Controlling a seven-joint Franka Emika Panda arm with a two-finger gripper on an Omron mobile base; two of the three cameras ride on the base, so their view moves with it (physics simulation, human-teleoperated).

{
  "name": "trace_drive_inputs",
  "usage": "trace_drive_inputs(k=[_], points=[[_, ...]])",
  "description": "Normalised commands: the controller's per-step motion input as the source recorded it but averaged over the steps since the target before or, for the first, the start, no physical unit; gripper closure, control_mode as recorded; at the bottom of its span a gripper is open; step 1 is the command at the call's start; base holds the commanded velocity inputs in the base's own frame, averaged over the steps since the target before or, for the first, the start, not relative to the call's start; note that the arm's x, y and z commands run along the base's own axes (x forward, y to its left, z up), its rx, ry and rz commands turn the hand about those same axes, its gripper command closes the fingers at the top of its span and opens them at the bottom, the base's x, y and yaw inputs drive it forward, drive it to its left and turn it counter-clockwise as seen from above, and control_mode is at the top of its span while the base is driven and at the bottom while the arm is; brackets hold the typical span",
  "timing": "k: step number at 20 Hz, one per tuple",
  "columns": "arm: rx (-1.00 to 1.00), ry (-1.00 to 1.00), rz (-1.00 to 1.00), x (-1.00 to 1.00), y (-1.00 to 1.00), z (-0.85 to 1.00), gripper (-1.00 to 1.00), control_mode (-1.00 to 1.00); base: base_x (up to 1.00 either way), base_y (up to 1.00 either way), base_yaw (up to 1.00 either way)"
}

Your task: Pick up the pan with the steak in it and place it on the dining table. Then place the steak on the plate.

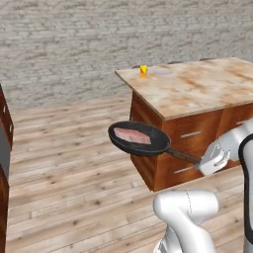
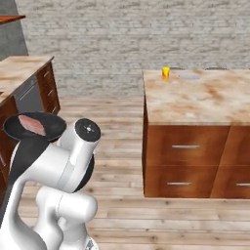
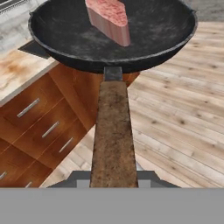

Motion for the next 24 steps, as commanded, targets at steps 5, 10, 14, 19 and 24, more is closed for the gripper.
trace_drive_inputs(k=[5,10,14,19,24], points=[[0.00,0.00,0.00,0.00,0.00,0.00,1.00,1.00,-0.15,0.00,0.15],[0.00,0.00,0.00,0.00,0.00,0.00,1.00,1.00,-0.36,0.01,0.33],[0.00,0.00,0.00,0.00,0.00,0.00,1.00,1.00,-0.27,0.09,0.24],[0.00,0.00,0.00,0.00,0.00,0.00,1.00,1.00,0.37,0.00,-0.01],[0.00,0.00,0.00,0.00,0.00,0.00,1.00,1.00,0.98,0.00,-0.02]])
